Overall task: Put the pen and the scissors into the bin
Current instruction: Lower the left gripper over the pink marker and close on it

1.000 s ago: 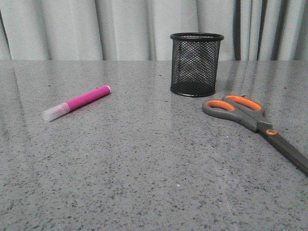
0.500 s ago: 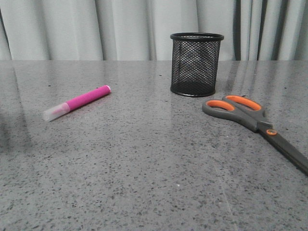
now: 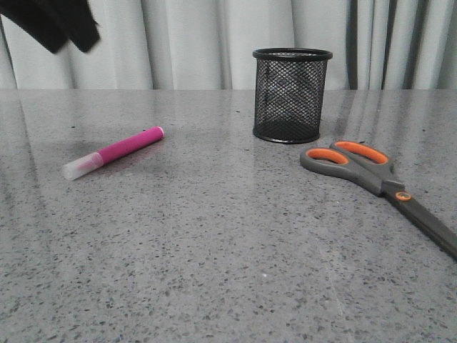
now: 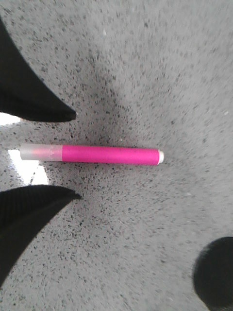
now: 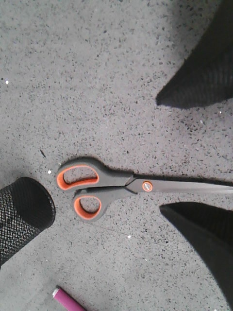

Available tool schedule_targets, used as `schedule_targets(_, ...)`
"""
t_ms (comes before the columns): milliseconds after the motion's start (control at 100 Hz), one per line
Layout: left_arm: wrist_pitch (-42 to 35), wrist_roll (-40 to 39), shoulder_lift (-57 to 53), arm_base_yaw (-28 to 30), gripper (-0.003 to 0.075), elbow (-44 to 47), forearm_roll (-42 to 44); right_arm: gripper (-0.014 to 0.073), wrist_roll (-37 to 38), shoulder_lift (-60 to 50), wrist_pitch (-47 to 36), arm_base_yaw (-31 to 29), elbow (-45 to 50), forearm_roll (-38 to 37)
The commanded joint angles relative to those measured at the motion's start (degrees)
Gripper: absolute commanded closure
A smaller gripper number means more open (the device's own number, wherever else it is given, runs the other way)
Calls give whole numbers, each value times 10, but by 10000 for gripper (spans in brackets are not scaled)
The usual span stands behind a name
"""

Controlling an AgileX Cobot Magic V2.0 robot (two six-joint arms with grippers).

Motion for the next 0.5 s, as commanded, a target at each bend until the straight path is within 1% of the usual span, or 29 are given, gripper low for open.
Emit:
schedule_targets(0,25,-10,32,-11,454,-58,17,209,-8,5,-39,2,-21,-12)
schedule_targets(70,39,-11,65,-11,454,-85,18,209,-8,5,-36,2,-21,-12)
schedule_targets(180,41,-13,99,-11,454,-105,18,209,-8,5,-27,2,-21,-12)
schedule_targets(490,31,-14,151,-17,454,-106,0,209,-8,5,-24,2,-21,-12)
